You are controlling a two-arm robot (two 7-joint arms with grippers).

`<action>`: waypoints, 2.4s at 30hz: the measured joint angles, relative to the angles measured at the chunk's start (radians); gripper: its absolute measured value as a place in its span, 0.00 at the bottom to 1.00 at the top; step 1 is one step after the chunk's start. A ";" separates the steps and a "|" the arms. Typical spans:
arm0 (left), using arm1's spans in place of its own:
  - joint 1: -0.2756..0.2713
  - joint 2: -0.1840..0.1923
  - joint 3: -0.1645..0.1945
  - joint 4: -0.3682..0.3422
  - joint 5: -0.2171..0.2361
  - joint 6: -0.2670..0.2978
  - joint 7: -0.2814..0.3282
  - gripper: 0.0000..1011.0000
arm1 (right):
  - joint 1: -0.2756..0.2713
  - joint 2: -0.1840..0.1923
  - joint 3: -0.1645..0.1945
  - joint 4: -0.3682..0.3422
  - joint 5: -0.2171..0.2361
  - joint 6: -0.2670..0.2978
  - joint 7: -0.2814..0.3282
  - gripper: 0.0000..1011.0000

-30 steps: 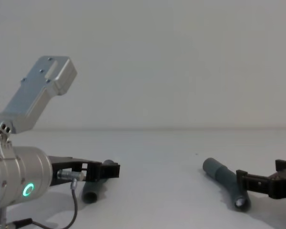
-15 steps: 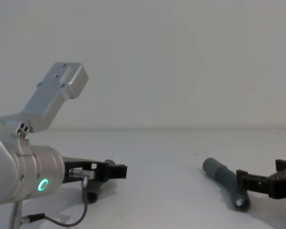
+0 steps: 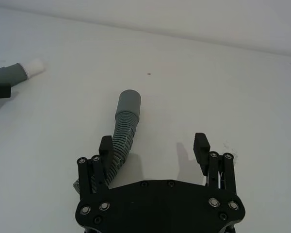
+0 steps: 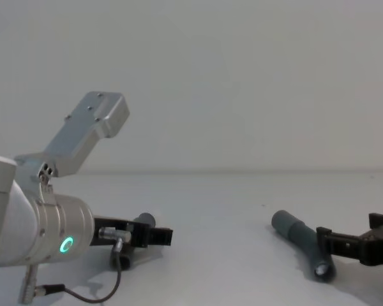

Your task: Use both hands to pick up one end of the pipe from the table, align the ends, and insert them.

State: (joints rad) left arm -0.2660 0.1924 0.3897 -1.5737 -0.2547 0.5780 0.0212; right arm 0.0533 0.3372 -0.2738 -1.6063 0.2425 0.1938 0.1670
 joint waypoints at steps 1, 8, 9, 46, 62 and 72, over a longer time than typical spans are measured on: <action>-0.001 0.000 0.000 0.001 0.001 0.003 0.000 0.99 | 0.000 0.000 0.000 0.000 0.000 0.000 0.000 0.99; -0.008 -0.003 0.001 0.010 0.009 0.020 0.001 0.85 | 0.000 0.000 0.000 0.000 0.000 0.000 0.000 0.99; -0.009 -0.004 0.001 0.010 0.010 0.022 0.001 0.83 | 0.000 0.000 0.000 0.000 0.000 0.000 0.000 0.99; -0.017 -0.005 0.001 0.021 0.023 0.028 -0.014 0.32 | -0.004 0.001 0.001 -0.016 -0.003 0.006 -0.001 0.99; -0.023 0.075 0.000 -0.008 0.014 -0.087 -0.157 0.32 | -0.042 0.006 -0.009 -0.155 -0.036 0.086 -0.023 0.99; -0.033 0.152 0.002 -0.034 -0.013 -0.132 -0.298 0.32 | -0.073 -0.006 -0.024 -0.219 -0.048 0.165 -0.040 0.99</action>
State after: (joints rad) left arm -0.2995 0.3440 0.3916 -1.6078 -0.2673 0.4462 -0.2766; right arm -0.0195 0.3313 -0.2974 -1.8255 0.1940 0.3589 0.1268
